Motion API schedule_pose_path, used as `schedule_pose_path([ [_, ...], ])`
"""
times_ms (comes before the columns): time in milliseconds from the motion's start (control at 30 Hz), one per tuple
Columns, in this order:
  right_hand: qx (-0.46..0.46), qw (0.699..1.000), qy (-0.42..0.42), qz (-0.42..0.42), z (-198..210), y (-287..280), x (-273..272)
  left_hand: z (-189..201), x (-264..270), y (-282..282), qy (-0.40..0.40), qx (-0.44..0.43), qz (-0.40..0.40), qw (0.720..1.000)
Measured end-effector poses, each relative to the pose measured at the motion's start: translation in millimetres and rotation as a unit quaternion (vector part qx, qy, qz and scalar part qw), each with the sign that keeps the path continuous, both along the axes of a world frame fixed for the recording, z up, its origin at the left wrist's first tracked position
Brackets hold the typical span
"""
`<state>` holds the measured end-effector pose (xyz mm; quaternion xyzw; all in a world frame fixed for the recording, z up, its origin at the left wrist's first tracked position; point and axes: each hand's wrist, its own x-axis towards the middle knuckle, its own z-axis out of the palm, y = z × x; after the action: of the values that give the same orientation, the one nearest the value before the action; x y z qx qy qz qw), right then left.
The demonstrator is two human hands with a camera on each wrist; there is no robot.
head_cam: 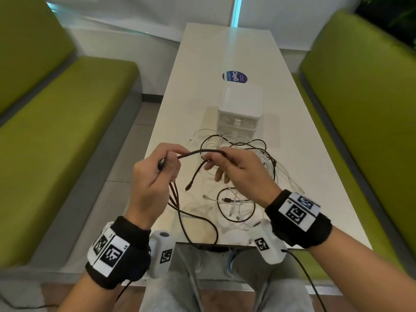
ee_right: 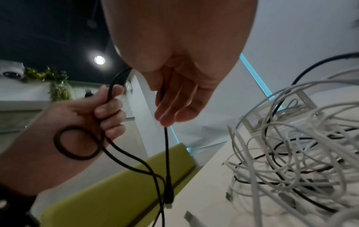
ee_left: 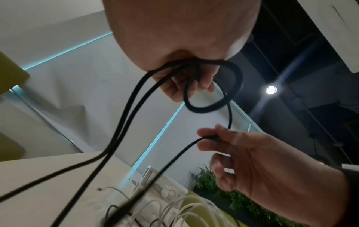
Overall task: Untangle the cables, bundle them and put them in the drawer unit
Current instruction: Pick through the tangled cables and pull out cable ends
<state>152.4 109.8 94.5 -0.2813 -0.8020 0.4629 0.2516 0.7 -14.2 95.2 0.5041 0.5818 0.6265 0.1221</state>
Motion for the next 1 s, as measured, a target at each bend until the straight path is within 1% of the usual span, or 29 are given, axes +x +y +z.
schedule_pose_path([
  [33, -0.041, 0.999, 0.008, 0.029, 3.7, -0.8, 4.8, 4.4, 0.2, -2.3, -0.003, 0.008, 0.004, 1.0],
  [100, -0.09, 0.993, -0.008, 0.07, 8.7, -3.2, 15.5, 12.5, 3.2, -4.2, -0.014, 0.017, -0.001, 1.0],
  [167, -0.114, 0.987, -0.05, 0.099, 9.0, -4.3, 27.0, 18.4, 8.5, -5.9, -0.034, 0.02, -0.02, 0.999],
  [233, -0.129, 0.978, -0.111, 0.122, 6.1, -5.2, 38.8, 21.5, 14.1, -8.7, -0.056, 0.013, -0.045, 0.997],
  [300, -0.126, 0.961, -0.192, 0.154, 1.9, -9.1, 49.8, 22.0, 20.3, -13.6, -0.072, -0.006, -0.072, 0.995],
  [367, -0.097, 0.932, -0.286, 0.199, -2.6, -15.4, 58.3, 20.1, 27.1, -19.0, -0.081, -0.038, -0.102, 0.991],
  [433, -0.064, 0.903, -0.355, 0.232, -6.9, -21.7, 65.1, 16.9, 34.0, -22.7, -0.069, -0.075, -0.129, 0.986],
  [500, -0.035, 0.889, -0.395, 0.231, -8.1, -21.8, 70.7, 14.2, 41.2, -25.0, -0.048, -0.109, -0.152, 0.981],
  [567, -0.019, 0.881, -0.423, 0.213, -5.0, -20.0, 76.0, 13.4, 47.6, -28.0, -0.042, -0.121, -0.169, 0.977],
  [633, 0.006, 0.867, -0.46, 0.192, 0.6, -15.5, 81.7, 15.2, 51.3, -30.9, -0.041, -0.114, -0.17, 0.978],
  [733, 0.028, 0.843, -0.509, 0.171, 13.4, -12.4, 89.2, 21.5, 53.7, -32.0, -0.062, -0.077, -0.154, 0.983],
  [800, 0.074, 0.844, -0.508, 0.153, 21.6, -13.7, 89.4, 27.7, 53.9, -31.5, -0.085, -0.055, -0.137, 0.985],
  [833, 0.107, 0.856, -0.486, 0.143, 23.5, -15.5, 86.9, 31.2, 54.1, -31.4, -0.094, -0.049, -0.132, 0.986],
  [867, 0.131, 0.875, -0.446, 0.132, 23.1, -18.6, 82.6, 34.0, 54.2, -31.4, -0.096, -0.046, -0.127, 0.986],
  [933, 0.15, 0.912, -0.36, 0.128, 15.8, -31.0, 69.1, 37.6, 54.9, -31.9, -0.092, -0.046, -0.117, 0.988],
  [967, 0.161, 0.921, -0.33, 0.133, 8.5, -38.4, 61.0, 38.9, 55.3, -32.2, -0.092, -0.045, -0.114, 0.988],
  [1000, 0.174, 0.918, -0.325, 0.142, -1.0, -46.3, 53.0, 40.4, 55.5, -32.8, -0.093, -0.042, -0.114, 0.988],
])
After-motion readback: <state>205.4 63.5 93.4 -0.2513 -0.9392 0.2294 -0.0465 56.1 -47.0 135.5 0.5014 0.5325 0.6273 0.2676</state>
